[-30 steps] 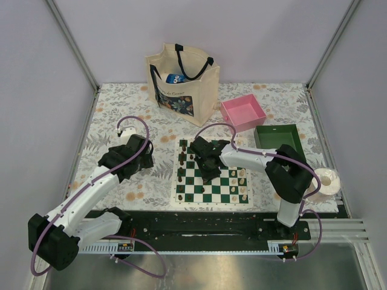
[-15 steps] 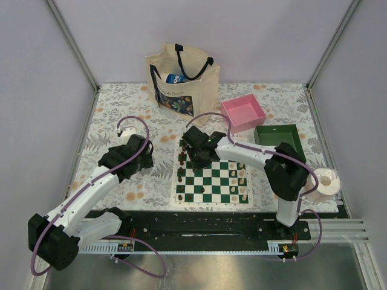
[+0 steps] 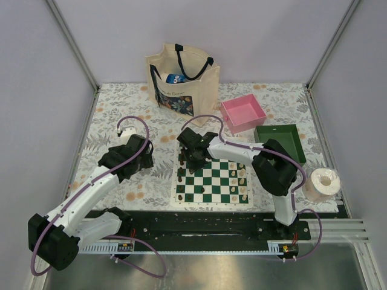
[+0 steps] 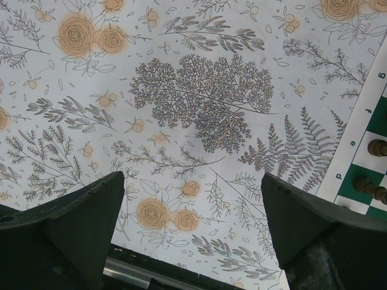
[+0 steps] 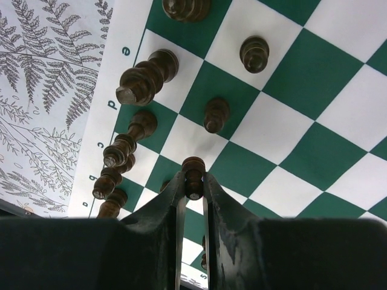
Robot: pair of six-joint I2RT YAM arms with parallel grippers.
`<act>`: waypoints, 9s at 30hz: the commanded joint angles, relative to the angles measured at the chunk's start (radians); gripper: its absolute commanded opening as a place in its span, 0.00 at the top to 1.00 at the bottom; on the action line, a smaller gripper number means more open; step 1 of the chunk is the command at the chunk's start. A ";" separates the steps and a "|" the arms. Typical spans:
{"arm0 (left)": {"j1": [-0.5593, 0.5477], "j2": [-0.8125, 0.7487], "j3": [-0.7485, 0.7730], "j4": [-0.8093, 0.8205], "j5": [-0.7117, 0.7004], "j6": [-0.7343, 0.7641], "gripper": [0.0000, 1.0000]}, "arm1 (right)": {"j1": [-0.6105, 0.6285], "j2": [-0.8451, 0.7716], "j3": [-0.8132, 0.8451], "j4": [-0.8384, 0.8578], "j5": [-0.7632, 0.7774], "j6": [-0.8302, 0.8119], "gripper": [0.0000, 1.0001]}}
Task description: Set up the chess pieces on the board
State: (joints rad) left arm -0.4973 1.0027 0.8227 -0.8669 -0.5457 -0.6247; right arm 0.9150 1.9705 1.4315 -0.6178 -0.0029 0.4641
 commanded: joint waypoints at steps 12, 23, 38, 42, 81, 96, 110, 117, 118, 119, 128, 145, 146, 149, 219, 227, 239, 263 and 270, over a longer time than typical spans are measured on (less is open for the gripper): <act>0.003 -0.018 0.018 0.022 -0.020 0.005 0.01 | 0.021 0.041 0.052 0.007 -0.002 -0.005 0.73; 0.005 -0.022 0.016 0.020 -0.019 0.005 0.01 | 0.021 0.037 0.060 0.004 -0.012 0.001 0.65; 0.005 -0.024 0.015 0.022 -0.014 0.005 0.01 | 0.019 -0.148 0.023 -0.002 0.029 -0.001 0.55; 0.005 -0.024 0.015 0.022 -0.014 0.005 0.01 | 0.019 -0.235 -0.048 0.001 0.040 0.008 0.53; 0.005 -0.087 0.018 0.019 0.006 0.028 0.01 | 0.059 -0.613 -0.333 0.073 0.336 0.014 0.01; 0.005 -0.127 0.013 0.022 -0.063 0.089 0.01 | 0.065 -0.381 -0.336 0.032 0.006 0.099 0.14; 0.005 -0.073 0.024 0.020 -0.073 0.086 0.01 | 0.088 -0.252 -0.284 -0.020 -0.023 0.074 0.37; 0.006 -0.065 0.027 0.020 -0.074 0.091 0.01 | 0.090 -0.236 -0.272 -0.020 -0.025 0.067 0.43; 0.008 -0.064 0.027 0.020 -0.074 0.091 0.01 | 0.090 -0.231 -0.270 -0.019 -0.025 0.065 0.43; 0.006 -0.064 0.027 0.022 -0.074 0.089 0.01 | 0.090 -0.226 -0.267 -0.017 -0.025 0.064 0.45; 0.005 -0.061 0.026 0.022 -0.076 0.088 0.01 | 0.091 -0.208 -0.253 -0.010 -0.034 0.058 0.55; 0.006 -0.056 0.029 0.020 -0.077 0.088 0.01 | 0.091 -0.194 -0.249 0.001 -0.051 0.047 0.66; 0.006 -0.055 0.029 0.019 -0.077 0.088 0.01 | 0.091 -0.193 -0.247 0.001 -0.051 0.044 0.71; 0.006 -0.058 0.027 0.020 -0.077 0.088 0.01 | 0.093 -0.202 -0.246 0.006 -0.048 0.042 0.75; 0.008 -0.062 0.027 0.020 -0.080 0.088 0.01 | 0.147 -0.068 -0.082 0.000 -0.019 -0.001 0.69; 0.009 -0.059 0.029 0.022 -0.080 0.089 0.01 | 0.145 -0.081 -0.083 0.000 -0.020 -0.002 0.61; 0.006 -0.062 0.026 0.019 -0.079 0.085 0.01 | 0.145 -0.174 -0.105 0.001 0.053 -0.010 0.53; 0.008 -0.081 0.029 0.022 -0.068 0.074 0.01 | -0.118 -0.688 -0.404 -0.014 0.472 0.027 0.04; 0.006 -0.118 0.036 0.039 -0.060 0.065 0.01 | -0.462 -0.939 -0.514 -0.025 0.476 -0.008 0.01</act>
State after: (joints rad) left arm -0.4946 0.9184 0.8246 -0.8658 -0.5838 -0.5507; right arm 0.6292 1.1553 0.9504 -0.6369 0.4488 0.4667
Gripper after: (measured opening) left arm 0.988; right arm 0.993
